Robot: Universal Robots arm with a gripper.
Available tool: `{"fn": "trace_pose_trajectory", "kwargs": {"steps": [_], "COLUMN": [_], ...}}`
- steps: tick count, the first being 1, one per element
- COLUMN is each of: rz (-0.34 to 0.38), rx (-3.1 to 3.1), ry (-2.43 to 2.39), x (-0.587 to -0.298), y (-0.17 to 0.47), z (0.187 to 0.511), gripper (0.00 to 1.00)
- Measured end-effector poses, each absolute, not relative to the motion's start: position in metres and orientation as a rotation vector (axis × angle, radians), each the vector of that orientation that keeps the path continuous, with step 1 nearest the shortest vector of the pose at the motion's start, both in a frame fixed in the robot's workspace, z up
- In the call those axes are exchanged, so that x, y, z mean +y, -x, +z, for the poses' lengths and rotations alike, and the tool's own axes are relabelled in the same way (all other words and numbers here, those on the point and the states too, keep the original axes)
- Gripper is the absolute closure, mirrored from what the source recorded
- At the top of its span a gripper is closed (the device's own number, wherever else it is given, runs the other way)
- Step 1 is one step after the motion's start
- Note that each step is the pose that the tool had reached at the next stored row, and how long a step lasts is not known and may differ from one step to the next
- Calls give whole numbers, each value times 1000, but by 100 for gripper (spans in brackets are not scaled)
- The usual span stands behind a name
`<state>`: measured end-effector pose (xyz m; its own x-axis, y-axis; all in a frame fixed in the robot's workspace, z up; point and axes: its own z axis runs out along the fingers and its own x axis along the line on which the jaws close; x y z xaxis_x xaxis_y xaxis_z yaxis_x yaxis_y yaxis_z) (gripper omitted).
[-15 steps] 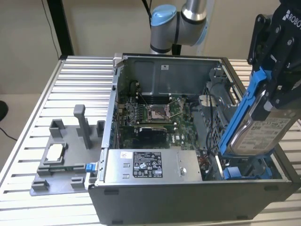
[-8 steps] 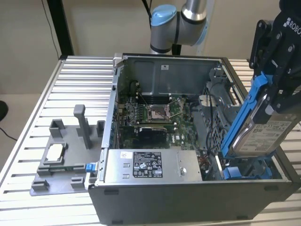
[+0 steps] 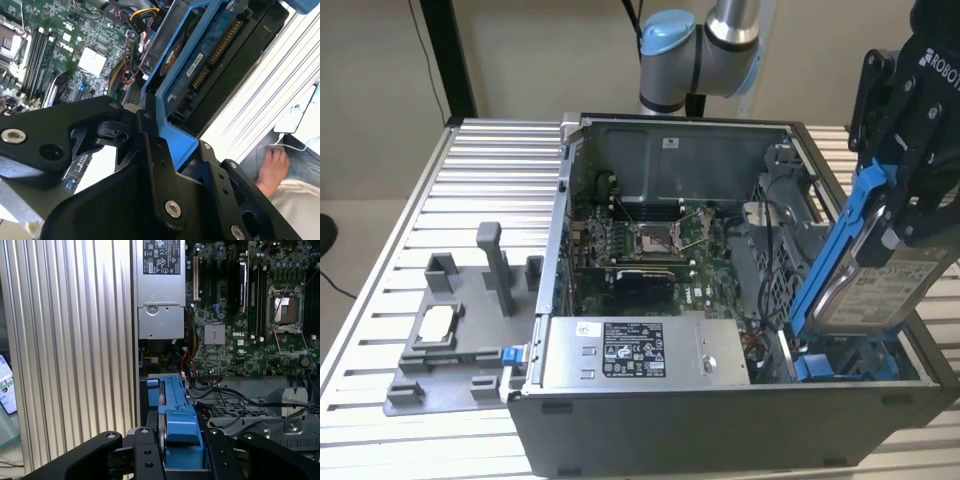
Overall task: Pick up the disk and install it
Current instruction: 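Pick up the disk, then insert the disk into the insertion slot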
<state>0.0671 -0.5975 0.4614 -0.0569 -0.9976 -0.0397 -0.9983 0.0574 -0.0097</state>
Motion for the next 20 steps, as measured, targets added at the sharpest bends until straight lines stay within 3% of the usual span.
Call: {"fn": "trace_pose_trajectory", "kwargs": {"steps": [20], "rz": [38], "rx": [2251], "ry": [2126], "x": [-598], "y": [-71], "z": [448], "gripper": [100]}}
